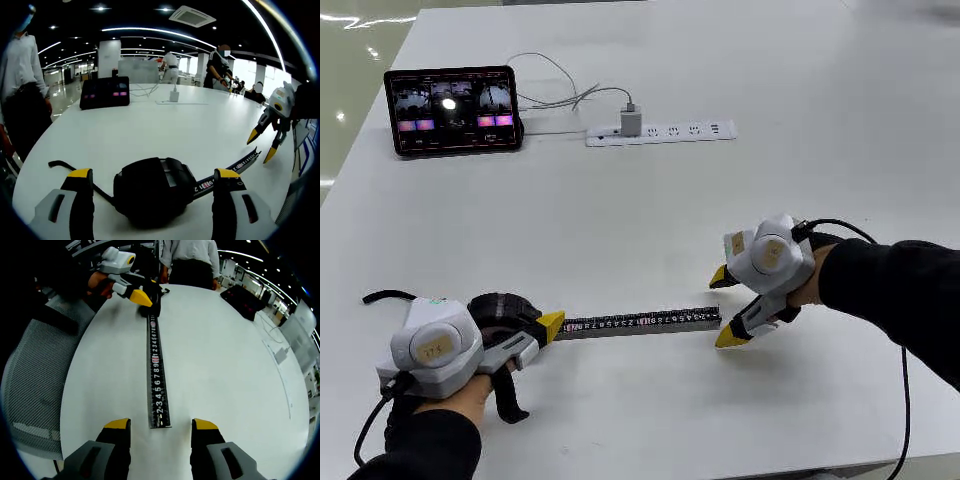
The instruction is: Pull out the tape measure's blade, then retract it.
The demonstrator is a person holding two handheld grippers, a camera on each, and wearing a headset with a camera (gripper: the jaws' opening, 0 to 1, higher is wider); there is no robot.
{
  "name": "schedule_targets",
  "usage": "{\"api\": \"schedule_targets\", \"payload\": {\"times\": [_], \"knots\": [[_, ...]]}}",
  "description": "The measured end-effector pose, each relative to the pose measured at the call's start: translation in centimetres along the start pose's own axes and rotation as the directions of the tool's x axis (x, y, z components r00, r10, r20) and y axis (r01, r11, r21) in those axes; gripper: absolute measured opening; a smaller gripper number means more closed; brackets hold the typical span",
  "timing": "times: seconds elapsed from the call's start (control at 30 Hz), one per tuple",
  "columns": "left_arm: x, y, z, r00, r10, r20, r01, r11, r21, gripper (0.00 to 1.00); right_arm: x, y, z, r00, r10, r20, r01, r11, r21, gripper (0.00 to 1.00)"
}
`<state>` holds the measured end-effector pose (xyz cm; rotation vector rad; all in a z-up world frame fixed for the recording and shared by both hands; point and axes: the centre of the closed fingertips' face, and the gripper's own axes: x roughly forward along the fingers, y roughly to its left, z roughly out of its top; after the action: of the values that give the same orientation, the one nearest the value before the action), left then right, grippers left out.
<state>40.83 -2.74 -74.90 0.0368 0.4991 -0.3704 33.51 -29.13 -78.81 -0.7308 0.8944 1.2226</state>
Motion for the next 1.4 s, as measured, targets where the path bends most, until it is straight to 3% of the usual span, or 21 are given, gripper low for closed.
{"api": "schedule_targets", "payload": {"times": [0.23,0.57,0.93,1.03,1.17,1.4], "knots": [[0.09,0.05,0.09,1.0000,0.002,0.000,-0.002,1.000,0.000,0.98,0.12,0.23,-0.22,0.9997,0.021,-0.012,-0.020,1.000,0.000,0.27],[0.13,-0.16,0.09,1.0000,-0.003,-0.003,0.003,1.000,-0.004,0.96,0.48,0.22,-0.20,0.9995,0.024,-0.021,-0.024,1.000,0.000,0.13],[0.16,-0.35,-0.02,1.0000,-0.003,-0.009,0.003,1.000,0.008,0.90,0.50,0.16,-0.29,0.9993,0.018,-0.034,-0.018,1.000,-0.009,0.11],[0.18,-0.35,-0.20,0.9999,-0.003,-0.014,0.003,1.000,0.004,0.85,0.57,0.16,-0.30,0.9987,0.012,-0.049,-0.013,1.000,-0.021,0.11],[0.17,-0.72,-0.41,0.9995,-0.019,-0.027,0.018,1.000,-0.009,0.77,0.62,0.07,-0.29,0.9979,0.007,-0.064,-0.006,1.000,0.015,0.10],[-0.14,-0.47,-0.56,0.9988,0.014,-0.048,-0.016,0.999,-0.043,0.67,0.60,0.01,-0.42,0.9974,0.007,-0.072,-0.003,0.999,0.046,0.10]]}}
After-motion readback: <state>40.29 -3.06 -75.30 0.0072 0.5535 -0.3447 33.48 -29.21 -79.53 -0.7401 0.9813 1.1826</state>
